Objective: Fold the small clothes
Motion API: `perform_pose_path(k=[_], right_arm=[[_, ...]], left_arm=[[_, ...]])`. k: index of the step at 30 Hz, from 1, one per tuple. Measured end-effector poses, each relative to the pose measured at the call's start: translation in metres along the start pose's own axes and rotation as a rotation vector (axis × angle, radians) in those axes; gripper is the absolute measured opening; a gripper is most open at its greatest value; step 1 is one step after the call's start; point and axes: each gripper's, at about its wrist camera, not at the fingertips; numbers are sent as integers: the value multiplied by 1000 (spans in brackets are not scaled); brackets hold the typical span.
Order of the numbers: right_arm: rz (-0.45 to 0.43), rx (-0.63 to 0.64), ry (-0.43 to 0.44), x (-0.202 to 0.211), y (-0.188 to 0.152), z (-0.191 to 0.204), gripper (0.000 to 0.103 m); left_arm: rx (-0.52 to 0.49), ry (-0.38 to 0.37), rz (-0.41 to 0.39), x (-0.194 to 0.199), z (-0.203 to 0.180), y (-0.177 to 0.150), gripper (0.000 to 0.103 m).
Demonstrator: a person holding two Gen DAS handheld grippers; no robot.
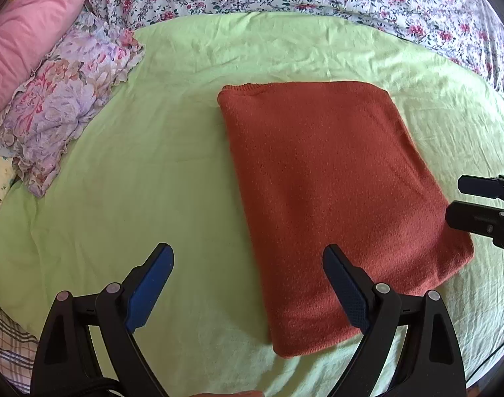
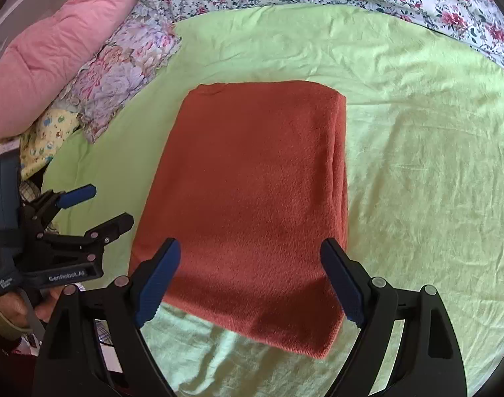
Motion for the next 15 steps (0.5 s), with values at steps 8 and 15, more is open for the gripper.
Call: perform_pose_path(k=[8,15], right_arm=[[14,14,-3,-6,2,-3,87],[22,24,-7,-10,3,-4,87]], left_arm=[[14,7,15,-6,-2,0,92],[10,10,13,-9,-5,0,92]])
Point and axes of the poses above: each gripper's, at about its wrist camera, not at the fingertips, and x roughly against the way its jaws point, z to its left, y to its top, and after that the axes turned 1 degree about -y, right-handed
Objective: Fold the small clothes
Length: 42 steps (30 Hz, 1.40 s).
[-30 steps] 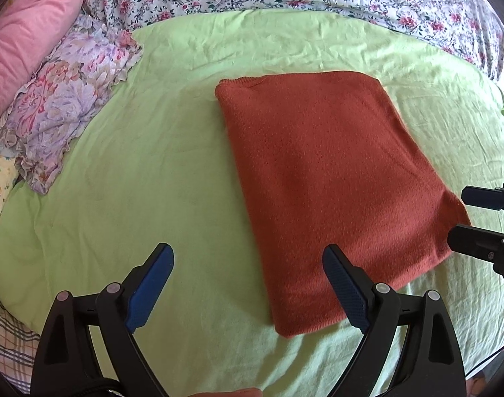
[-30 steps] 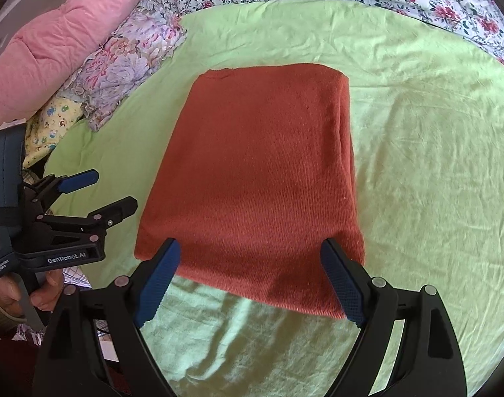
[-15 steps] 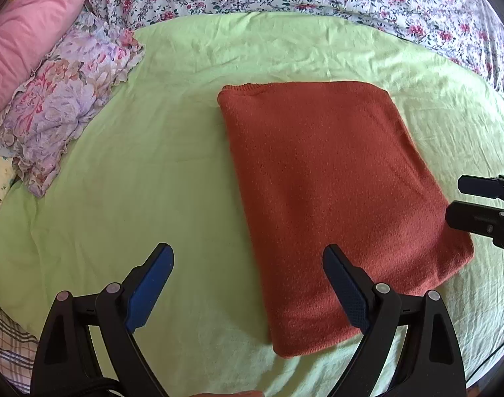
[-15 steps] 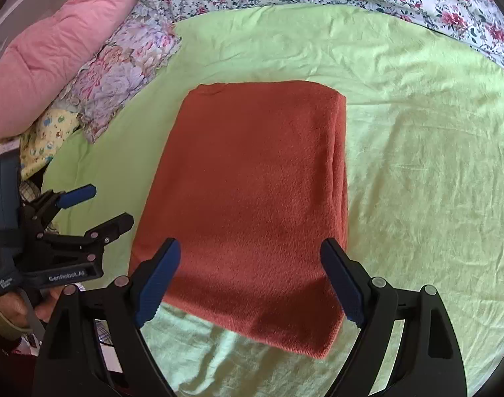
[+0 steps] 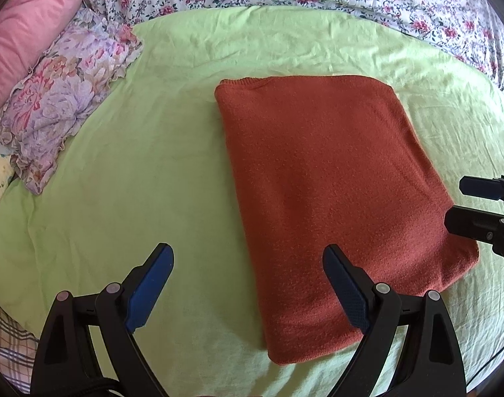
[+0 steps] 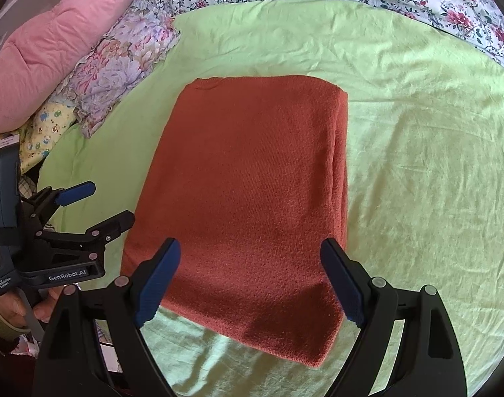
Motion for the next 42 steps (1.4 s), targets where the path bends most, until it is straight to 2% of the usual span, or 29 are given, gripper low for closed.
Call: perform_pose_path(k=[42], right_arm=[[-19,-2,0,1,-2,4,87]], left_arm=[[5,-50,-22,9,-2,6,92]])
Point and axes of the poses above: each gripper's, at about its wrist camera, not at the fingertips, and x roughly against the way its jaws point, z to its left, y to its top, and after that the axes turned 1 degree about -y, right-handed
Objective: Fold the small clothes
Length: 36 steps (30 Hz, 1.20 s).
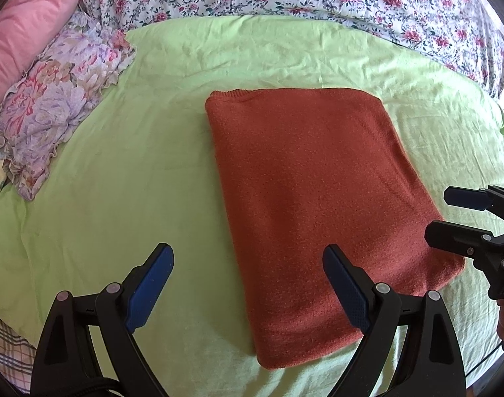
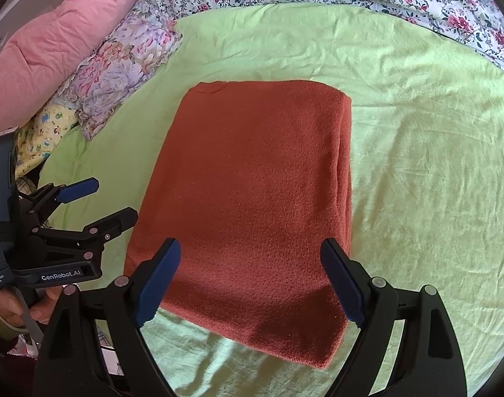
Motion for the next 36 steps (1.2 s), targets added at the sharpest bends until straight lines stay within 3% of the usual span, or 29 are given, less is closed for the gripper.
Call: perform_pose_path(k=[36], right_arm=[[-5,6,16,-7,9,8,87]], left_arm=[[19,-14,-3,-1,1,1,92]])
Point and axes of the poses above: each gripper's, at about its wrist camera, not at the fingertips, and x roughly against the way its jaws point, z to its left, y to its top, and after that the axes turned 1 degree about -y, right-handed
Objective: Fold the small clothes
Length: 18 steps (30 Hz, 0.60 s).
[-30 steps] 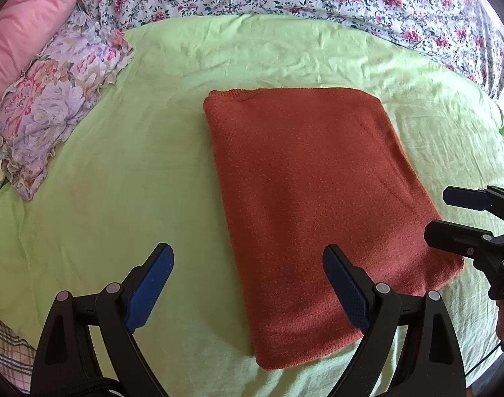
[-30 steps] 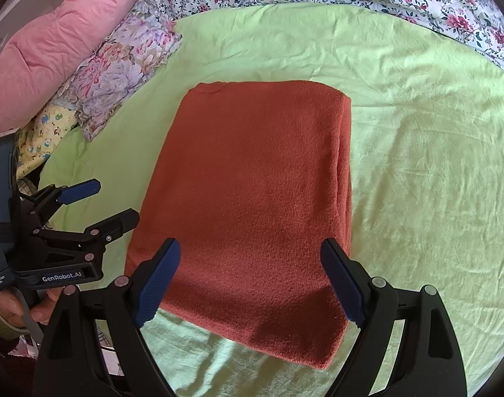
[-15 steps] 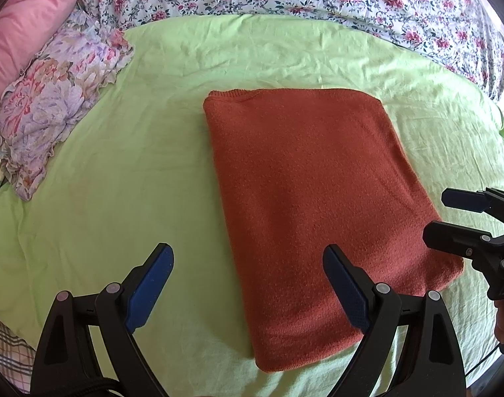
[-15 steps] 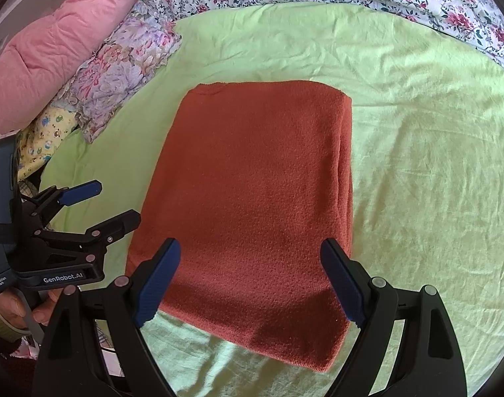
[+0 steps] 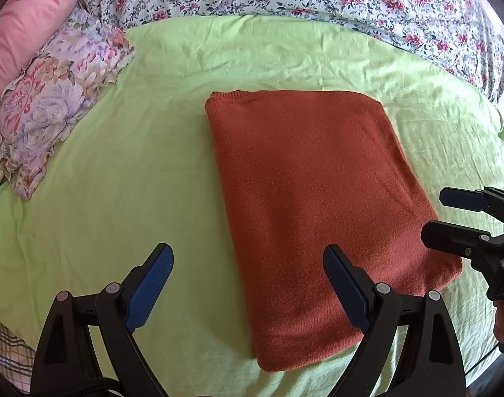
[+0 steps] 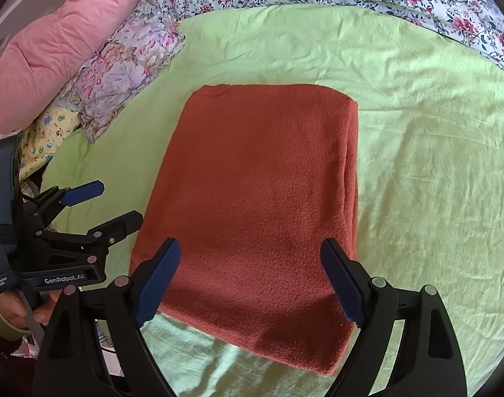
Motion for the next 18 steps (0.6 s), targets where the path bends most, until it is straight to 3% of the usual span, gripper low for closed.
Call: perform_pose_path(k=[18], right_arm=[[-4,-1,1,1,0,-3,87]], left_arm=[[-6,1,2,1,-1,1,93]])
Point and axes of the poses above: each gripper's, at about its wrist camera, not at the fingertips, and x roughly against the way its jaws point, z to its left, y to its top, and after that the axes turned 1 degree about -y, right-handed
